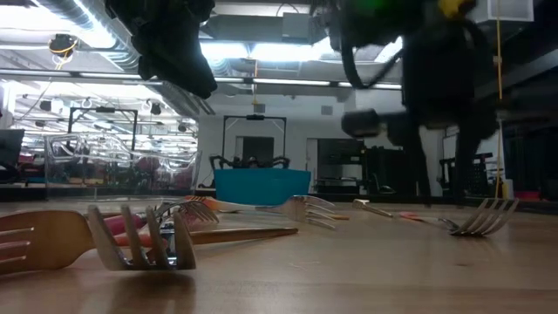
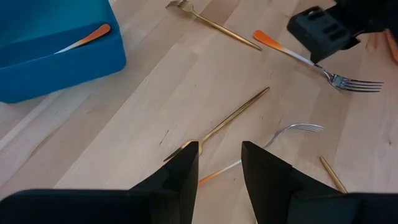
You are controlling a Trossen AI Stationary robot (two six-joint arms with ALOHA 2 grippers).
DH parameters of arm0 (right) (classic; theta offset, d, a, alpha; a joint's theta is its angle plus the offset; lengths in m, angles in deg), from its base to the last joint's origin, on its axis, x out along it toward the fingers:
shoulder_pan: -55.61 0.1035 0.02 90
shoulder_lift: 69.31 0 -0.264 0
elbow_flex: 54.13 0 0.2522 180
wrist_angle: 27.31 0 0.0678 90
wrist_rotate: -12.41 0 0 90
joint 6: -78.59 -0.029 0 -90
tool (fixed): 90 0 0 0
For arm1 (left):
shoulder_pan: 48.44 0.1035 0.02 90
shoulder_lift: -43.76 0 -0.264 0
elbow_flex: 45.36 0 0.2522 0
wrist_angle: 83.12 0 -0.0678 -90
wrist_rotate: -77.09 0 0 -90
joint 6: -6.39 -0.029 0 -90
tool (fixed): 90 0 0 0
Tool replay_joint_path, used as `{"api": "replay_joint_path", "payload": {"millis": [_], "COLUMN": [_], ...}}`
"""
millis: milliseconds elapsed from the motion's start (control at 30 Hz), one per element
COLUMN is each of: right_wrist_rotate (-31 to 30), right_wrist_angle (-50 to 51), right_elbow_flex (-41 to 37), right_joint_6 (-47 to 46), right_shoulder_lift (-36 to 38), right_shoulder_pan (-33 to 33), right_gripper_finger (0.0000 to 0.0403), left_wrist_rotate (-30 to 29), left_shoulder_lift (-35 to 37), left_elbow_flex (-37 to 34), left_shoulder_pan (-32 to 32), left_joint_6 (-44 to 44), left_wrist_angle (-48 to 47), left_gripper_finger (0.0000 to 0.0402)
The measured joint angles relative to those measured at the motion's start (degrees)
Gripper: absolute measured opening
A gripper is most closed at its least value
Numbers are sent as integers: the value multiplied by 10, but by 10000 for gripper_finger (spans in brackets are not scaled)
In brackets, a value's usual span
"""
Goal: Sort silverware by color (type)
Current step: Put the orange fork into the blue bin
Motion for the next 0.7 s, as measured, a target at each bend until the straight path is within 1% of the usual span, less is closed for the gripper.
{"api": "replay_joint_path", "payload": {"millis": [233, 400, 600, 700], "right_wrist_rotate": [-29, -30, -29, -16], "right_wrist_angle": [-76, -81, -80, -85], "right_elbow_flex": [-46, -53, -54, -54], "right_joint_6": [-1, -7, -43, -47], "right_shoulder_lift": [1, 2, 2, 2], "right_shoulder_pan": [0, -1, -2, -2], "right_gripper_finger": [101, 101, 101, 101], "left_wrist_rotate": [0, 0, 0, -1], "left_shoulder_lift": [0, 0, 0, 0], "left_elbow_flex": [0, 0, 0, 0], "left_shoulder_pan": [0, 0, 0, 0], "left_joint_6": [0, 0, 0, 0], "left_wrist_angle": [0, -1, 0, 0], "left_gripper_finger": [115, 115, 115, 115]}}
